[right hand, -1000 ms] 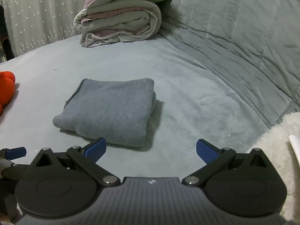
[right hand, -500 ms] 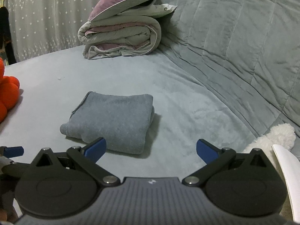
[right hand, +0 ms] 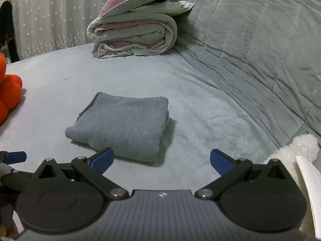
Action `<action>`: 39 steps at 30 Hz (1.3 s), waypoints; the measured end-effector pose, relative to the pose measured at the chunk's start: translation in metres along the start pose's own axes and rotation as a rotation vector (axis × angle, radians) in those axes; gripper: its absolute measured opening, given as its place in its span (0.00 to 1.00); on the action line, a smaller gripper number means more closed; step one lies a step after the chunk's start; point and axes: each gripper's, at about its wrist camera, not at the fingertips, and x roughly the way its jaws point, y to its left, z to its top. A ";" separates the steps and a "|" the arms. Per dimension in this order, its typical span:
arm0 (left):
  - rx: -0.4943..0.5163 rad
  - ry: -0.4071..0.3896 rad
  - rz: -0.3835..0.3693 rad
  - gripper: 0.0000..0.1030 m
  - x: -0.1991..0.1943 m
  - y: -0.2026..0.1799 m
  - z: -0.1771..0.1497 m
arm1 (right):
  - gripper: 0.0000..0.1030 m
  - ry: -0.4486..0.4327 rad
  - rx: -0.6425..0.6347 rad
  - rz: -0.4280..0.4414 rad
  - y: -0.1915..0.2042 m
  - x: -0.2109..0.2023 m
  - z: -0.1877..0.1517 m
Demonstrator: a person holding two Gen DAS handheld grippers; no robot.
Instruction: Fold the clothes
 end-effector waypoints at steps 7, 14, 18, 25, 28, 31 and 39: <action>0.003 0.001 -0.001 0.99 0.000 -0.001 0.000 | 1.00 0.002 -0.004 -0.001 0.002 0.000 0.000; 0.006 0.002 -0.002 0.99 0.002 0.000 0.001 | 1.00 0.001 -0.011 0.004 0.004 0.000 -0.001; 0.004 0.001 -0.008 0.99 0.001 0.001 0.001 | 1.00 0.002 -0.015 0.002 0.004 0.000 -0.001; 0.005 0.000 -0.011 0.99 0.000 0.001 0.000 | 1.00 0.000 -0.021 0.005 0.006 0.000 -0.001; 0.006 0.000 -0.012 0.99 0.000 0.000 0.000 | 1.00 0.002 -0.027 0.004 0.007 0.001 -0.002; 0.007 -0.001 -0.013 0.99 -0.001 0.000 0.001 | 1.00 0.004 -0.029 0.004 0.007 0.001 -0.001; 0.012 0.001 -0.014 0.99 0.000 0.000 0.001 | 1.00 0.004 -0.029 0.003 0.008 0.002 -0.001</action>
